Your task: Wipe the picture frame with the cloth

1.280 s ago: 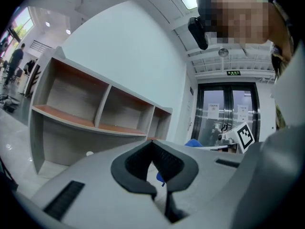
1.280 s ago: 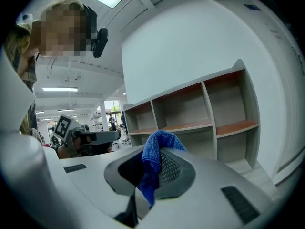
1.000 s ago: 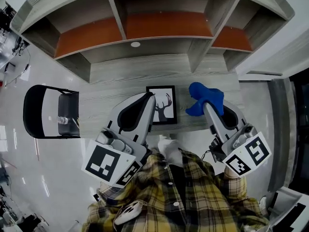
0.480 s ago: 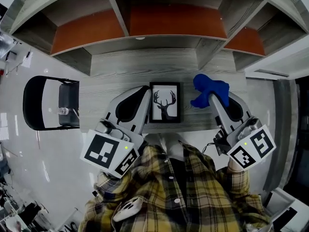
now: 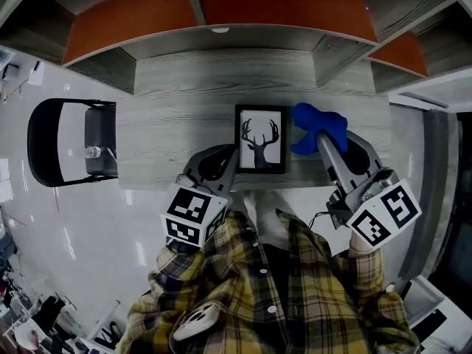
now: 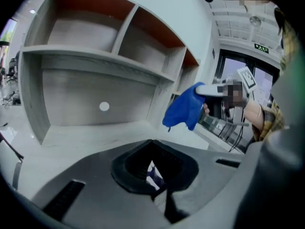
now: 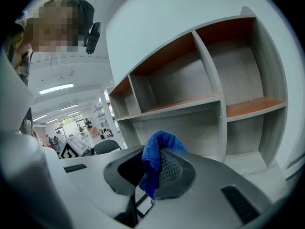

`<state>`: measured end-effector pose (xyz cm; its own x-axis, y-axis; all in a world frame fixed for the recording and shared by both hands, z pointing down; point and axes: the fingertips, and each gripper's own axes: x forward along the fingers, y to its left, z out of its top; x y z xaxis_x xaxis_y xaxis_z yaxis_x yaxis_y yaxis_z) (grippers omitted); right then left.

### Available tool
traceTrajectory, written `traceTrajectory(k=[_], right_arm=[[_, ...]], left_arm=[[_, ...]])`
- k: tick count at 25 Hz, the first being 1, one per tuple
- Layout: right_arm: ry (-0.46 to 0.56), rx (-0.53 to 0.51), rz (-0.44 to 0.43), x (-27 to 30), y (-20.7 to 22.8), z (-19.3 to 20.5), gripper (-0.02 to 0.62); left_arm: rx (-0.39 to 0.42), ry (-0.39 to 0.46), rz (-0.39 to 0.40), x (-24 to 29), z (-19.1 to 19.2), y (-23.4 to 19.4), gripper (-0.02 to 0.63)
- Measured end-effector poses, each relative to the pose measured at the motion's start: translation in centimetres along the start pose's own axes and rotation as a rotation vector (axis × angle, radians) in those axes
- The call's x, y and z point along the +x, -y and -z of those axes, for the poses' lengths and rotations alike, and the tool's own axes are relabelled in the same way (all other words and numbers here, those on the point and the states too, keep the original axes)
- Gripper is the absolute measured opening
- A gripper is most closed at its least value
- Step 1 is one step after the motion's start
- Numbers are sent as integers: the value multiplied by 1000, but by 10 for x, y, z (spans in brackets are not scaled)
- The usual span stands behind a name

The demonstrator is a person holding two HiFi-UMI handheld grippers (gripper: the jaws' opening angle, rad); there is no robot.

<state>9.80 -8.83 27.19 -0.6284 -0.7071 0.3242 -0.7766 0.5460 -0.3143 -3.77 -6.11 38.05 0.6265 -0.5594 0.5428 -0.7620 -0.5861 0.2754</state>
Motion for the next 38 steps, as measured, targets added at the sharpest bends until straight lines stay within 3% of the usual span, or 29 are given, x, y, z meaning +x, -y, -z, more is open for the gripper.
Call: traceTrajectory(k=[7, 13, 19, 28, 38], right_arm=[[-56, 49, -19, 22, -5, 34, 43], [-89, 74, -25, 33, -6, 51, 43], [-89, 90, -16, 34, -4, 56, 43], [-69, 108, 25, 17, 8, 49, 43], [-59, 118, 39, 9, 14, 48, 43]], left_arm=[[-26, -204, 64, 24, 90, -5, 6], [-57, -300, 65, 40, 132, -12, 9], [-110, -391, 37, 50, 167, -20, 74], [-162, -453, 61, 61, 184, -10, 97], [-276, -482, -37, 68, 191, -13, 97]])
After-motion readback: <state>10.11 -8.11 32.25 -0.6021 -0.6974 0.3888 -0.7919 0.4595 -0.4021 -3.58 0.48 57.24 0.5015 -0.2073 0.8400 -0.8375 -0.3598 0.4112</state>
